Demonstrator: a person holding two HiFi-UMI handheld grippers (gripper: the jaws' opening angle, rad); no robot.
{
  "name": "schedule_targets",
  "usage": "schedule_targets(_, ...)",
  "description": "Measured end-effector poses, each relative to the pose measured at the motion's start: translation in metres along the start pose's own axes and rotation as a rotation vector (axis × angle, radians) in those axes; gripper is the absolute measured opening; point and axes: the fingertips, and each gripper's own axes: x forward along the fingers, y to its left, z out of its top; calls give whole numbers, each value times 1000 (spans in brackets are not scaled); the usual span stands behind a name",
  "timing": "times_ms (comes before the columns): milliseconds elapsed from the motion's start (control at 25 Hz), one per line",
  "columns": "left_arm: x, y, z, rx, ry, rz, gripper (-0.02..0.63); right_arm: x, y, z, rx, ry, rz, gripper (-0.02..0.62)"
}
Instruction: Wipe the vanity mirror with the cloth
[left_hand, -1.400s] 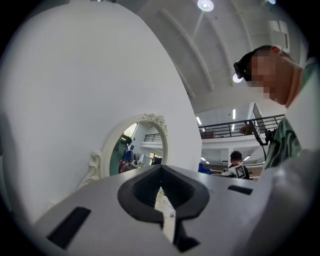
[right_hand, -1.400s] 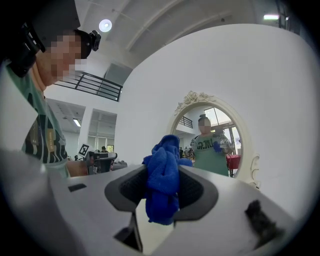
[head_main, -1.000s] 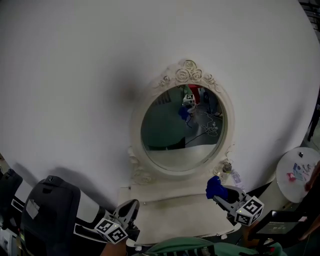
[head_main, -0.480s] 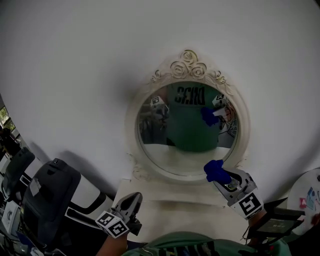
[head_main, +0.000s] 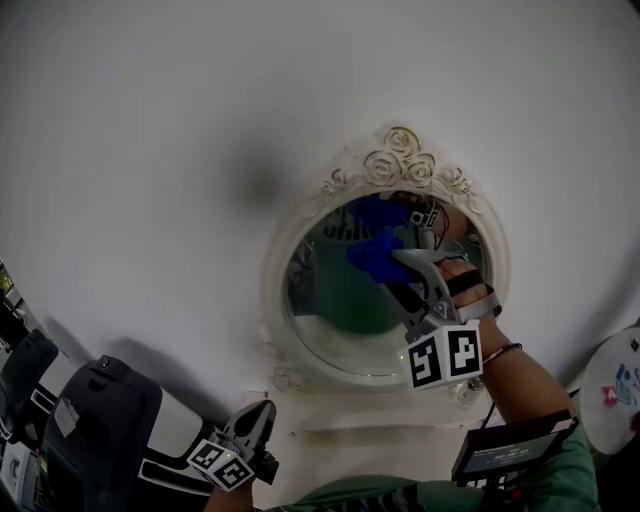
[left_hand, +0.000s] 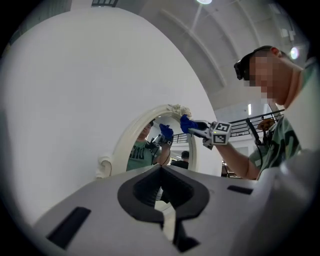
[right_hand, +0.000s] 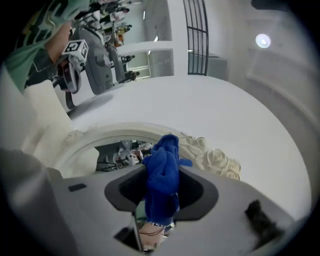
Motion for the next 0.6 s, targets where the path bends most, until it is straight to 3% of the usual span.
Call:
schedule_targets(280, -22, 21, 4, -24, -24, -9, 9, 65, -13, 33, -183, 104, -33, 159)
schedule_targets(600, -41, 29, 0, -46, -54, 23, 9, 96, -18, 23, -243, 218, -26, 159)
